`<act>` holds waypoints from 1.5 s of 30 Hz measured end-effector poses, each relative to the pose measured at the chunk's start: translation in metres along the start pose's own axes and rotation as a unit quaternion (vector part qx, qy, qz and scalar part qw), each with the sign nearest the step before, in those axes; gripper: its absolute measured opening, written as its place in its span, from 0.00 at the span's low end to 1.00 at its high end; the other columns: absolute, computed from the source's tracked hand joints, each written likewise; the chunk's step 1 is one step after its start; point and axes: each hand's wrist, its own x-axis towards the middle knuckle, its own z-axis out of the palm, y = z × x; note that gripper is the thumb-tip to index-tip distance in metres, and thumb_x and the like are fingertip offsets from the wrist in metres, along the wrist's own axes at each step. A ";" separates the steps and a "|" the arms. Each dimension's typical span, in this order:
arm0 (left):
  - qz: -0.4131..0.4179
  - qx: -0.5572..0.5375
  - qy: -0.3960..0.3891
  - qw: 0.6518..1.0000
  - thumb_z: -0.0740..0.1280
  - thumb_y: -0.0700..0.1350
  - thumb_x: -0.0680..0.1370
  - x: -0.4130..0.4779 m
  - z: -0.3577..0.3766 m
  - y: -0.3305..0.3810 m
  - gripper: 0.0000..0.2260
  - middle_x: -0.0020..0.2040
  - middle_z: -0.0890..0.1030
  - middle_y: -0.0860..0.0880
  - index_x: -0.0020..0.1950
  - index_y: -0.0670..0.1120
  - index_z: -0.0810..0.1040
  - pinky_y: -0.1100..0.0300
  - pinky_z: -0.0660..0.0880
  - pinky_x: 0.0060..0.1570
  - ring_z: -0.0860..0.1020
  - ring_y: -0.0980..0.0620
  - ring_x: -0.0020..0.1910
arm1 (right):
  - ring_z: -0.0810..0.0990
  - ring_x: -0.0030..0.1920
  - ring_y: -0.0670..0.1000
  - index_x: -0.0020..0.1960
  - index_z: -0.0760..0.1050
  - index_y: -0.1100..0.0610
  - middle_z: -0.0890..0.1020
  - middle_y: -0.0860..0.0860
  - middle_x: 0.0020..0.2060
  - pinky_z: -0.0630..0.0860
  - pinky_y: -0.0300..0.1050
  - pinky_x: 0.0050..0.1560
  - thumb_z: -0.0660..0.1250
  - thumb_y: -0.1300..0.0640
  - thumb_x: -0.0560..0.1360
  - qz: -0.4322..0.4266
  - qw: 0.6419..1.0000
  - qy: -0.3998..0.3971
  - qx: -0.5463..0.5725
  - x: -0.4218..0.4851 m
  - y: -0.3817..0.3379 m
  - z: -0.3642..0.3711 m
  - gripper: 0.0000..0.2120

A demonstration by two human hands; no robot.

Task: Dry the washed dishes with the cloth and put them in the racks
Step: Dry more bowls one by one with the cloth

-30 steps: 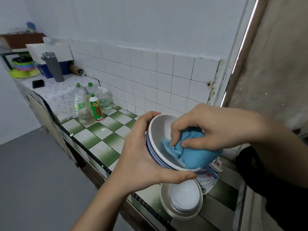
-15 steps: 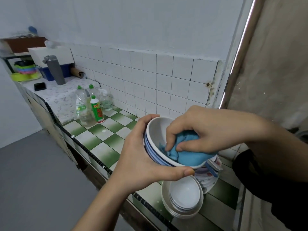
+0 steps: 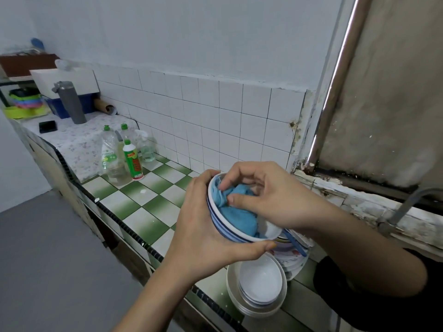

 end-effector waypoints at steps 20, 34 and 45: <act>-0.081 -0.110 -0.004 0.991 0.81 0.54 0.49 0.003 -0.003 -0.021 0.40 0.51 0.82 0.57 0.58 0.53 0.71 0.66 0.77 0.47 0.82 0.56 0.50 | 0.81 0.45 0.43 0.41 0.79 0.47 0.84 0.44 0.42 0.78 0.44 0.54 0.72 0.68 0.72 -0.042 0.994 -0.078 -0.070 0.021 0.017 0.004 0.15; -0.117 -0.092 -0.017 0.989 0.81 0.57 0.49 0.001 -0.001 -0.031 0.44 0.54 0.81 0.60 0.62 0.51 0.70 0.65 0.76 0.51 0.80 0.59 0.54 | 0.81 0.42 0.41 0.37 0.79 0.48 0.83 0.42 0.37 0.76 0.39 0.49 0.71 0.69 0.71 0.022 0.999 0.027 0.005 0.031 0.039 0.016 0.16; -0.128 -0.138 0.017 0.982 0.80 0.53 0.46 0.002 -0.002 -0.032 0.45 0.47 0.83 0.58 0.60 0.47 0.70 0.68 0.76 0.43 0.82 0.59 0.45 | 0.80 0.49 0.45 0.42 0.75 0.49 0.82 0.61 0.49 0.73 0.35 0.55 0.65 0.72 0.71 -0.082 0.949 -0.301 -0.050 0.036 0.018 -0.018 0.18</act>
